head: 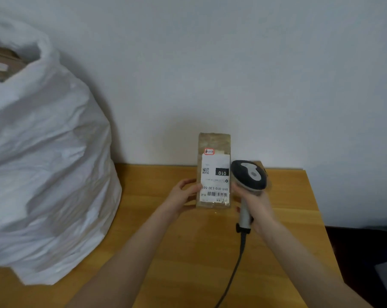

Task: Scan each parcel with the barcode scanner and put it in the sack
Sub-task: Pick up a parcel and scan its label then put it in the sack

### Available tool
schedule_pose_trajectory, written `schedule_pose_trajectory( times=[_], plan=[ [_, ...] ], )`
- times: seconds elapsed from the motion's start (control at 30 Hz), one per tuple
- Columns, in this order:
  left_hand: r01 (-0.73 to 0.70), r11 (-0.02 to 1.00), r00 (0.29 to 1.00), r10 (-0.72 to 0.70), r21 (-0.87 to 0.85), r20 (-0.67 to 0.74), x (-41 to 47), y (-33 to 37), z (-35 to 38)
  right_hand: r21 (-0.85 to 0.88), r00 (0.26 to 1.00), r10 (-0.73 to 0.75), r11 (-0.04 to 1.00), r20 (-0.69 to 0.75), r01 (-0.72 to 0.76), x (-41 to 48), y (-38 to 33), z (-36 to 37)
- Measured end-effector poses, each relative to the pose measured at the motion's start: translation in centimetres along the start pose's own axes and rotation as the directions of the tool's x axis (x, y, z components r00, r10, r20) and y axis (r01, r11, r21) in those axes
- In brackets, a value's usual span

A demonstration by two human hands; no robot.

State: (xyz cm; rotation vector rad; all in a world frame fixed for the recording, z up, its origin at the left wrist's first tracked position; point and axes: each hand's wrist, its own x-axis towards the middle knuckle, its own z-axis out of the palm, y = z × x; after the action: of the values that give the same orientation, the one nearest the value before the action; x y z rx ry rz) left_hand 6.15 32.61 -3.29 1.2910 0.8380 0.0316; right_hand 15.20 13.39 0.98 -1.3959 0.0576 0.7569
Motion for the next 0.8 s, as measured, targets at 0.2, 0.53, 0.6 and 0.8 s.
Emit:
schedule_pose_trajectory(
  times=[0.2, 0.53, 0.6, 0.8],
  plan=[
    [-0.118, 0.989, 0.968, 0.095, -0.085, -0.232, -2.0, 2.2, -2.4, -0.223, 0.991, 0.021, 0.975, 0.129, 0.008, -6.4, 1.8, 1.0],
    [-0.187, 0.980, 0.932, 0.153, -0.075, -0.329, -3.0, 2.9, -5.0, -0.322, 0.984, 0.013, 0.946, 0.179, 0.046, -9.6, 1.5, 3.1],
    [-0.187, 0.981, 0.927, 0.157, -0.057, -0.340, -2.6, 2.7, -5.0, -0.327, 0.983, 0.016, 0.944, 0.182, 0.045, -9.9, 1.4, 3.1],
    [-0.182, 0.980, 0.927, 0.145, -0.078, -0.347, -1.8, 2.4, -4.9, -0.337, 0.986, 0.019, 0.941, 0.166, 0.039, -10.1, 1.0, 3.2]
  ],
)
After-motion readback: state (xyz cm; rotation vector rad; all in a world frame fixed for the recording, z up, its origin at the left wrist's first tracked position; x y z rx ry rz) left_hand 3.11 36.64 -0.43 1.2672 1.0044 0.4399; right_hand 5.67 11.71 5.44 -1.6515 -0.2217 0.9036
